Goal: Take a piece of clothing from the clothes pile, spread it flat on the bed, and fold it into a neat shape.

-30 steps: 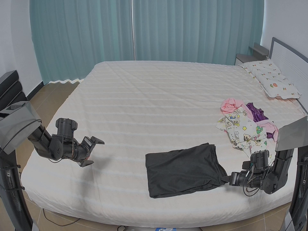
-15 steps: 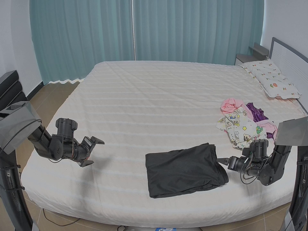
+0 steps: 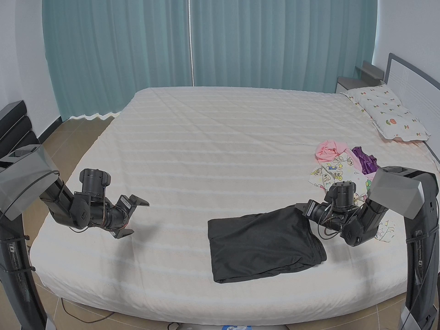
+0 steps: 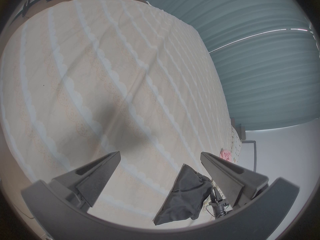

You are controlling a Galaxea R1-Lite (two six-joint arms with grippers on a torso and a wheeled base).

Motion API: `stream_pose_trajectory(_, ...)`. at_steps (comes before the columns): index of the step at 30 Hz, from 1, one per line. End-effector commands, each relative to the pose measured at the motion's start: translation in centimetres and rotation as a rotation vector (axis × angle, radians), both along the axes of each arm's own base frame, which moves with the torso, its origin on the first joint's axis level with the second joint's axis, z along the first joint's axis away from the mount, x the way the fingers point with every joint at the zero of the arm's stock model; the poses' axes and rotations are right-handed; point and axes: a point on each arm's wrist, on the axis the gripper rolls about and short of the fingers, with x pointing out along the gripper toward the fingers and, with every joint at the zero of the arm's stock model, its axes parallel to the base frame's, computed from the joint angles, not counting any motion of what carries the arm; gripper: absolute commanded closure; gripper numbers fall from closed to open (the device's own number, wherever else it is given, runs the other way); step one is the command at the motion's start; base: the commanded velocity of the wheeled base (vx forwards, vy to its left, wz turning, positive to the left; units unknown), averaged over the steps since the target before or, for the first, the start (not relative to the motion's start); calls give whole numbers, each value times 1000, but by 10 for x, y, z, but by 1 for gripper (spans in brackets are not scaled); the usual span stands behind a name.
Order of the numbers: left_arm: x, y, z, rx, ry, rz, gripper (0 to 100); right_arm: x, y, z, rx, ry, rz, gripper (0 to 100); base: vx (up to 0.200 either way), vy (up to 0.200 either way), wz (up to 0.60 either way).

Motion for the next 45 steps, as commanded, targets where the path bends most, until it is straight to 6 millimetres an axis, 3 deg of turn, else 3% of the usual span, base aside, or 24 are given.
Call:
stream_pose_trajectory(1, 0, 0, -1, 0, 2, 1, 0, 9, 3, -11, 33, 12, -34, 100, 0, 0, 0)
stream_pose_trajectory(14, 0, 0, -1, 0, 3, -1, 0, 11, -4, -5, 110, 13, -93, 100, 0, 0, 0)
stream_pose_trajectory(26, 0, 0, -1, 0, 3, -1, 0, 14, -14, -12, 119, 27, -122, 100, 0, 0, 0)
stream_pose_trajectory(27, 0, 0, -1, -1, 4, 2, 0, 13, -14, -14, 120, 32, -123, 0, 0, 0, 0)
stream_pose_trajectory(37, 0, 0, -1, 0, 2, -1, 0, -7, -20, -5, 134, 30, -105, 0, 0, 0, 0)
stream_pose_trajectory(45, 0, 0, 0, -1, 1, 1, 0, -51, -31, 6, 69, 37, 71, 0, 0, 0, 0)
